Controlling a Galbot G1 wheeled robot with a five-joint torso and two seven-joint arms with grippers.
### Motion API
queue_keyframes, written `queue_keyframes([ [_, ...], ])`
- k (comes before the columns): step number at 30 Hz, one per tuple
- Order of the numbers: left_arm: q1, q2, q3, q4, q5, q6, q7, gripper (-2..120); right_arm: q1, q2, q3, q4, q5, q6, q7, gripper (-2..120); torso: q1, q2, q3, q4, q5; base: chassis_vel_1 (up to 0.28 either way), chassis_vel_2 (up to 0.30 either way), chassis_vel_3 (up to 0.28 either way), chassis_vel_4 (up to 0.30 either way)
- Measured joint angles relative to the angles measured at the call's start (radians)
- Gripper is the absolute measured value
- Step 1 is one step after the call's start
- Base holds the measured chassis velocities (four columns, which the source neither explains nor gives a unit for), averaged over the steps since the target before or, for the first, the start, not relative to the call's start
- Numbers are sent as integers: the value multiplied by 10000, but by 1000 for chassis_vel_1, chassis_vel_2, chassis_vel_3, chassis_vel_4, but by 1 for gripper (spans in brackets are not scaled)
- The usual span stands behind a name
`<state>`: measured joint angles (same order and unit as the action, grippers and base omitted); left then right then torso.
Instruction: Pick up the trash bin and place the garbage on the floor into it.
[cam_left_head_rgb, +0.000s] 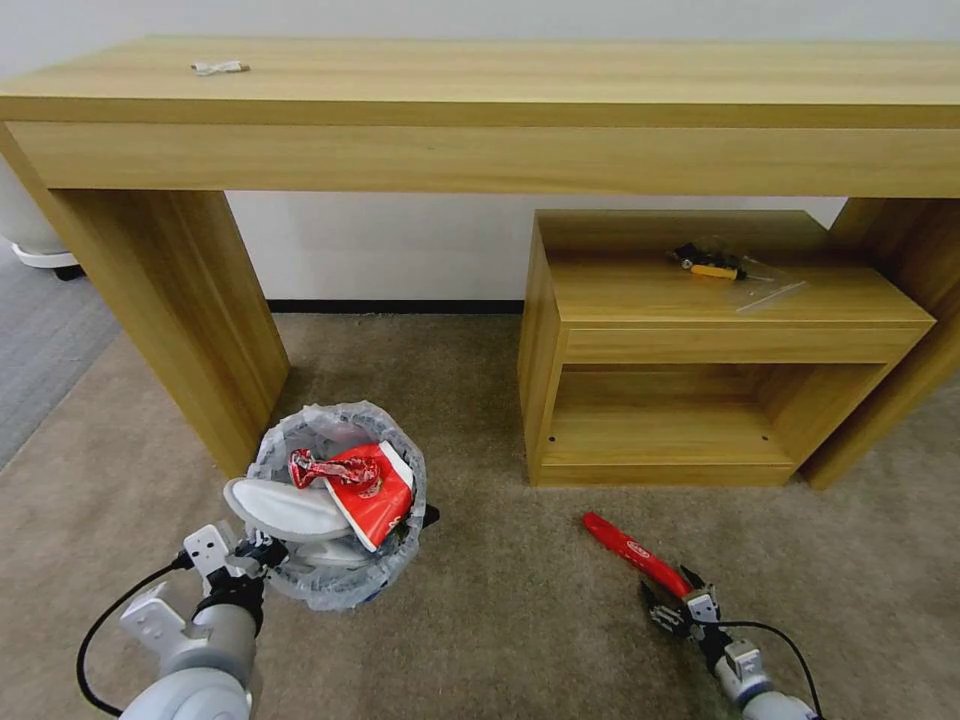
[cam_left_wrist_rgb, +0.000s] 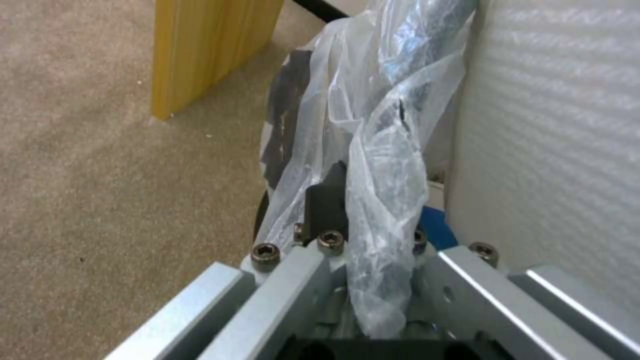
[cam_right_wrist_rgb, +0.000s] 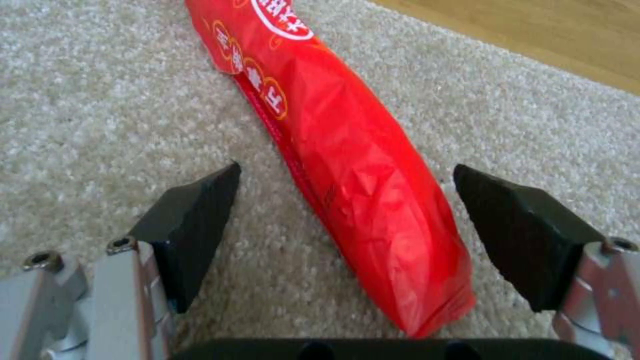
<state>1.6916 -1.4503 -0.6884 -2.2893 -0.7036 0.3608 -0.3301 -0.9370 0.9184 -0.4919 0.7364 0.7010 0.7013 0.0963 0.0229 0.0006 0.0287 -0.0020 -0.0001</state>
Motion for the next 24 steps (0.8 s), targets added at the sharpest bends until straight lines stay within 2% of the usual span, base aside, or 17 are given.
queue_keyframes([
  [3, 100, 1, -27, -88, -7, -6, 18, 0, 22, 91, 0, -155, -55, 53, -47, 78, 0, 1, -1, -2, 0, 0, 0, 0, 0],
  [5, 156, 3, -61, -134, -10, -14, 33, 0, 25, 129, 1, -198, -131, 83, -75, 68, 0, 0, -1, -1, 0, 0, 0, 0, 0],
  [7, 158, 4, -70, -135, -11, -18, 35, 0, 25, 135, 0, -203, -143, 84, -76, 67, 0, 1, 0, -1, 2, 0, 0, 0, 0],
  [9, 159, 5, -103, -140, -16, -31, 36, 0, 25, 180, 0, -259, -218, 125, -101, 55, 0, 1, -1, 0, 4, 0, 0, 0, 0],
  [10, 159, 5, -103, -140, -16, -31, 36, 0, 25, 180, 0, -259, -218, 125, -101, 55, 0, 1, -1, 0, 4, 0, 0, 0, 0],
  [14, 220, -4, -152, -142, -24, -83, 52, 0, -47, 216, 76, -363, -384, 238, -182, 37, 0, 1, 0, 5, 9, 0, 0, 0, 0],
  [15, 220, -4, -152, -142, -24, -83, 52, 0, -47, 216, 76, -363, -384, 238, -182, 37, 0, 1, 0, 5, 9, 0, 0, 0, 0],
  [18, 242, 10, -204, -155, -37, -89, 55, 0, -74, 231, 153, -447, -466, 303, -193, 24, 0, 1, 0, 3, 4, 0, 0, 0, 0],
  [20, 242, 14, -215, -156, -48, -89, 57, 0, -75, 233, 162, -464, -493, 318, -198, 21, 0, 1, 0, 3, 3, 0, 0, 0, 0],
  [21, 230, 28, -246, -154, -75, -88, 58, 0, -78, 242, 188, -499, -557, 347, -200, 13, 0, 1, 0, 1, 2, 0, 0, 0, 0],
  [24, 168, 67, -318, -50, -113, -90, 60, 0, -95, 250, 251, -552, -671, 480, -281, 8, -1, 1, 1, 1, 4, 0, 0, 0, 0],
])
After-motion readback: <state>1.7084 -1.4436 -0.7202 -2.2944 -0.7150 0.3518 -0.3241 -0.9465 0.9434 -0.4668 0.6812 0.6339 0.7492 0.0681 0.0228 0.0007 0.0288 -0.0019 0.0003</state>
